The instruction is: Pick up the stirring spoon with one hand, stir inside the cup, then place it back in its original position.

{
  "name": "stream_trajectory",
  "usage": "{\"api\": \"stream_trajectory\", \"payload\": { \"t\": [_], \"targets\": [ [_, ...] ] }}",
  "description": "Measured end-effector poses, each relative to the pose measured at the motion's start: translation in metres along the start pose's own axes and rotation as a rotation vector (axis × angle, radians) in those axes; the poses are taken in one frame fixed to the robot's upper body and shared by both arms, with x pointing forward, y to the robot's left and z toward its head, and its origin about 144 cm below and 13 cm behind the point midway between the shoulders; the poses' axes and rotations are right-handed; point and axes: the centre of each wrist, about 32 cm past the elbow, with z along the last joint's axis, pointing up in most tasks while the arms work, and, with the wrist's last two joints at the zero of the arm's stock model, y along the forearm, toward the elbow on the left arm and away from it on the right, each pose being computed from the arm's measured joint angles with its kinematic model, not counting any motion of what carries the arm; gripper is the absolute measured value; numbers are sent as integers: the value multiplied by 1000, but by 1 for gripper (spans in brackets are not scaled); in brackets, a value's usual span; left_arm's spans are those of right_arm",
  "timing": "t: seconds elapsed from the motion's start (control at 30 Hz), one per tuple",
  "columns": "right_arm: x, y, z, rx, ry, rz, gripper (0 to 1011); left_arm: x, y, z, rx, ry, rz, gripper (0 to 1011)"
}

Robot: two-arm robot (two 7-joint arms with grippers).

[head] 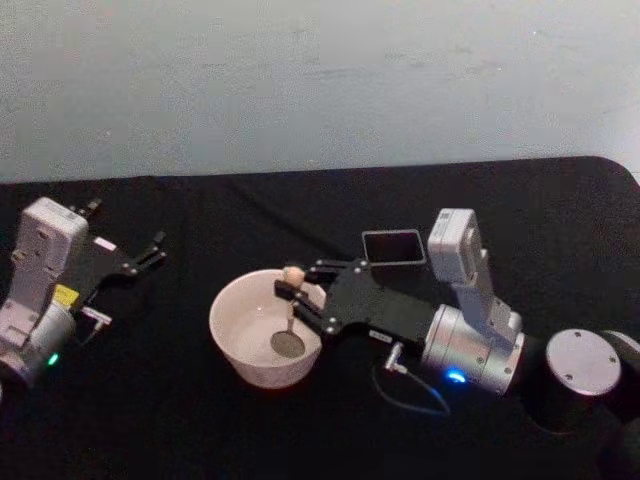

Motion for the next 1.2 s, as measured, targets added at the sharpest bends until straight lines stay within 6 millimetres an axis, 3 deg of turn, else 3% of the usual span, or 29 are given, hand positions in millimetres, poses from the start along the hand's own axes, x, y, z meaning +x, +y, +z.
{"api": "stream_trajectory", "payload": {
  "t": [0.23,0.6,1.2],
  "targets": [
    [-5,12,0,9,3,29,212,0,0,0,0,0,0,1001],
    [8,37,4,45,-28,-2,212,0,0,0,0,0,0,1001],
    [19,30,3,33,-40,-59,212,0,0,0,0,0,0,1001]
  ]
}}
